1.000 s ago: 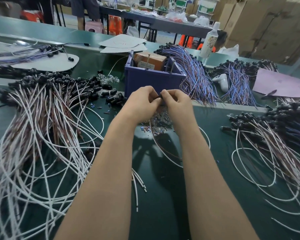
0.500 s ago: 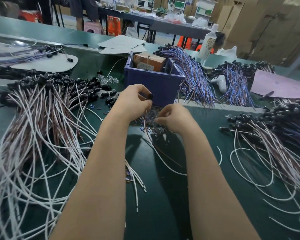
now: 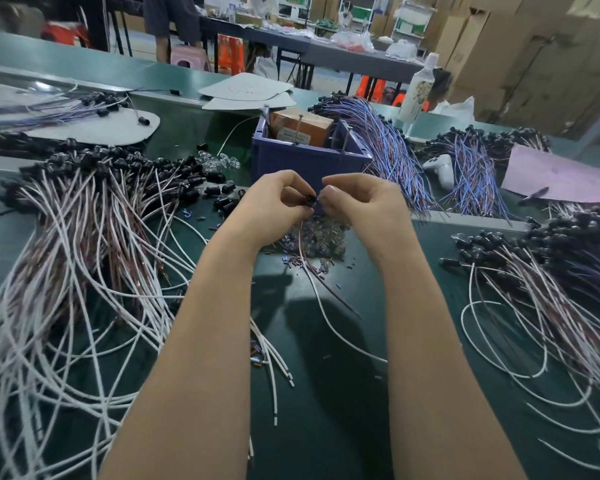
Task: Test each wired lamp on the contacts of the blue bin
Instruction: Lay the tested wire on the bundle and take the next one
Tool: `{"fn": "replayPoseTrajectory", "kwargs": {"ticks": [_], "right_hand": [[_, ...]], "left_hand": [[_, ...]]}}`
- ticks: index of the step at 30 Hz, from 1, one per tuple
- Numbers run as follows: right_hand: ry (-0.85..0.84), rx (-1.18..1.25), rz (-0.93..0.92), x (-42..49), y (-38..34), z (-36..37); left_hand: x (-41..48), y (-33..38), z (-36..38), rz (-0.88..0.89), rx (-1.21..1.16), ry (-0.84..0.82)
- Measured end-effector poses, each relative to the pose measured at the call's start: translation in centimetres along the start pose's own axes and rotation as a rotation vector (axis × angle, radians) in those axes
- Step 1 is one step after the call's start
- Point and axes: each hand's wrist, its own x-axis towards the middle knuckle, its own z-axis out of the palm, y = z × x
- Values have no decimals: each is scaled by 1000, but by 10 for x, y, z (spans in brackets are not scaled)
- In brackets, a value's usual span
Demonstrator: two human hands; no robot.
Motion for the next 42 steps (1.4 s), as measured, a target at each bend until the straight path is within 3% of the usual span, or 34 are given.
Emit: {"fn": "replayPoseTrajectory", "kwargs": {"ticks": [3, 10, 16, 21, 28, 34, 42], "right_hand": [[20, -34, -28, 0, -3, 1], [96, -465, -143, -1, -6, 1], [140, -578, -147, 1, -10, -2], [104, -489, -119, 2, -10, -10], [130, -32, 4, -1, -3, -6], [121, -187, -50, 1, 1, -7], [88, -12, 44, 0, 7, 1]], "left_hand": [[0, 0, -1, 19, 23, -7], [-1, 2, 0, 64, 123, -16], [1, 7, 5, 124, 214, -3], [1, 7, 5, 160, 193, -3], [0, 1, 2, 172, 104, 6], [-1, 2, 2, 180, 150, -8], [0, 1, 3, 178, 145, -8]]}}
